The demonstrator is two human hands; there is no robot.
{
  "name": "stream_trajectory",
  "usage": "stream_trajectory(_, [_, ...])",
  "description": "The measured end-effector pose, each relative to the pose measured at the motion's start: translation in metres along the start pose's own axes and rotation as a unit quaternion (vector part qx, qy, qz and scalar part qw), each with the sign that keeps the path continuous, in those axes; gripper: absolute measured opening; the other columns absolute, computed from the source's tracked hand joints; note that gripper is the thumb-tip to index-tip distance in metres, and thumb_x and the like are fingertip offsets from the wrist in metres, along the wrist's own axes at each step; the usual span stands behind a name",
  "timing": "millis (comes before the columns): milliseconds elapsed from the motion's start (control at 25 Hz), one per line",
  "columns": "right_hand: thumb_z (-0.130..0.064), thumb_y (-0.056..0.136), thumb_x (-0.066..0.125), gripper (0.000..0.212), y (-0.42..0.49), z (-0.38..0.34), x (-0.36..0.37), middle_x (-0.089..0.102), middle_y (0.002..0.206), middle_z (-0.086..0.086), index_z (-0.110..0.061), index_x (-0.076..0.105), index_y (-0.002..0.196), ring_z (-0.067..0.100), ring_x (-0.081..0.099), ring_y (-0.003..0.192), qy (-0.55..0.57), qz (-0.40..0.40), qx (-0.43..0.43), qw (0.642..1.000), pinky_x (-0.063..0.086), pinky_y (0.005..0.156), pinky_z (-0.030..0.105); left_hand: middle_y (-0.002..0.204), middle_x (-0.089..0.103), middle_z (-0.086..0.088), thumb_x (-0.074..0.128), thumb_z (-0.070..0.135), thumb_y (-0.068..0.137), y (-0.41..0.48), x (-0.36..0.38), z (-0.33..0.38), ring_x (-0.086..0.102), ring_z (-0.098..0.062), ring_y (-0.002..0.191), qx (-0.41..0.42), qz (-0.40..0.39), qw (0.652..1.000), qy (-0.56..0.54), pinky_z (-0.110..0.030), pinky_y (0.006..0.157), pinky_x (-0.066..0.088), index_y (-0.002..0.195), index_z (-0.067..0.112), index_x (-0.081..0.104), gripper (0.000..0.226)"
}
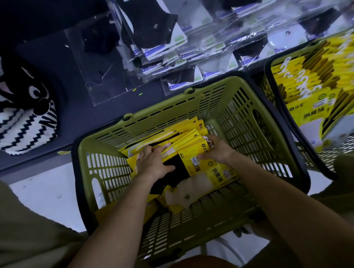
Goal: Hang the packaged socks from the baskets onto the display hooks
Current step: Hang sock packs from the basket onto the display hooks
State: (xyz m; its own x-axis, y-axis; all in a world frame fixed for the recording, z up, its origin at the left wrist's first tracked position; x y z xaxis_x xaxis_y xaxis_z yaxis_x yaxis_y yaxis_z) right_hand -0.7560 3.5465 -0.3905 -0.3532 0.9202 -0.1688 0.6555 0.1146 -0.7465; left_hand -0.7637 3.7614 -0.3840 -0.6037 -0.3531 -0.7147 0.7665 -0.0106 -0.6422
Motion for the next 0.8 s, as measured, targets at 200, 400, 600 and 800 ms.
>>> stream_trajectory(200, [-0.001,0.075,0.074,0.069,-0.011,-0.001,0.001,0.057,0.128,0.016,-0.012,0.043,0.135,0.031,0.053,0.119,0.002,0.011,-0.021,1.0,0.046,0.097,0.044,0.14,0.042,-0.006,0.072,0.04,0.076,-0.008,-0.001,0.011,0.034,-0.029,0.131,0.036,0.021,0.999,0.01,-0.039,0.104,0.03,0.141,0.02,0.033,0.078])
stream_trajectory(400, [-0.004,0.075,0.076,0.074,-0.019,-0.002,0.002,0.055,0.127,0.014,-0.013,0.037,0.136,0.03,0.053,0.118,-0.009,0.002,-0.034,0.999,0.047,0.091,0.038,0.138,0.042,-0.005,0.076,0.042,0.071,-0.014,-0.007,0.009,0.035,-0.028,0.128,0.057,0.041,0.997,0.014,-0.039,0.099,0.034,0.139,0.026,0.031,0.082])
stream_trajectory(600, [-0.016,0.072,0.079,0.078,-0.022,0.001,0.005,0.049,0.139,0.008,-0.014,0.04,0.14,0.026,0.048,0.125,-0.034,-0.037,-0.022,0.998,0.043,0.102,0.043,0.138,0.036,-0.008,0.068,0.066,0.066,-0.014,-0.011,-0.004,0.029,-0.029,0.13,0.012,0.021,0.992,0.123,-0.041,0.1,0.034,0.137,0.022,0.036,0.089])
stream_trajectory(800, [-0.021,0.07,0.082,0.086,-0.033,-0.029,0.014,0.043,0.142,0.002,-0.02,0.035,0.142,0.025,0.044,0.129,-0.036,-0.033,-0.053,0.997,0.043,0.092,0.037,0.149,0.022,-0.007,0.076,0.062,0.058,-0.029,-0.033,-0.01,0.022,-0.028,0.137,-0.006,0.09,0.994,0.059,-0.041,0.109,0.026,0.144,0.018,0.021,0.111])
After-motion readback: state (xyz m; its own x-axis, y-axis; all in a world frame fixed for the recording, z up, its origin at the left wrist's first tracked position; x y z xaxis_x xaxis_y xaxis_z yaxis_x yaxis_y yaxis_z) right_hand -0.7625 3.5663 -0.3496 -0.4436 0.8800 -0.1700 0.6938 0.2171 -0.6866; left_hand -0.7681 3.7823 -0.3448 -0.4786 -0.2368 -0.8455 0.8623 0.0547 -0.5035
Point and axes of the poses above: each hand's wrist, its own y-axis towards the middle knuckle, its own x-axis out of the palm, z = x × y, the point moved 7 cm from there along y, towards the middle knuckle
